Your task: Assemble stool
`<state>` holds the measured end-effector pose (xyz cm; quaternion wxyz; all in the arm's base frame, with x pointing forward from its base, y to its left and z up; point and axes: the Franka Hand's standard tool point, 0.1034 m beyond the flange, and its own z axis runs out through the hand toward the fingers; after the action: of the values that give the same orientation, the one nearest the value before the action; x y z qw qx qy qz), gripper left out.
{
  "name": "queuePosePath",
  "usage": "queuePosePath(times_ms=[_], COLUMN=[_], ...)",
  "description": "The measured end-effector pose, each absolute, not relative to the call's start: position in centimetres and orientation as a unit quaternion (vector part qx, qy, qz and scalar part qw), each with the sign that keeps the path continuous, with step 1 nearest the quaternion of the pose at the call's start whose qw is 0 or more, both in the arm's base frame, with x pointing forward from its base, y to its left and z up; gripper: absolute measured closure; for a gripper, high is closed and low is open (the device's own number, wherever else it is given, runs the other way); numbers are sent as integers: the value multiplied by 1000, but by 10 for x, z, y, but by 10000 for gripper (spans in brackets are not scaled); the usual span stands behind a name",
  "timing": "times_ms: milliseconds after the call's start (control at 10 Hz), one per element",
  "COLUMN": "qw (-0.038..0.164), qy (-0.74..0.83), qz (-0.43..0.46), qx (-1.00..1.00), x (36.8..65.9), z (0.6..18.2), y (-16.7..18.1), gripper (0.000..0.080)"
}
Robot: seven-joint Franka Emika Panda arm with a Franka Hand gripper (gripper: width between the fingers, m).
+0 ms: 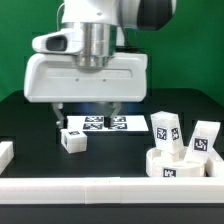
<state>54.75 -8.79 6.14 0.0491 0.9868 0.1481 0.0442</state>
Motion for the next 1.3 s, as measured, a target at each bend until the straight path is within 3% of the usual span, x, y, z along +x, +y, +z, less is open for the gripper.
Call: queuePosePath(times_ms=[400,600,1000,1300], qw=[45,28,52,42], qy=[133,119,86,79], qz=[29,-35,-134,-227], qx=[990,992,986,970], x=[541,536,532,527], z=[56,53,52,51], y=[-90,-81,-92,-86], gripper=[151,151,151,151])
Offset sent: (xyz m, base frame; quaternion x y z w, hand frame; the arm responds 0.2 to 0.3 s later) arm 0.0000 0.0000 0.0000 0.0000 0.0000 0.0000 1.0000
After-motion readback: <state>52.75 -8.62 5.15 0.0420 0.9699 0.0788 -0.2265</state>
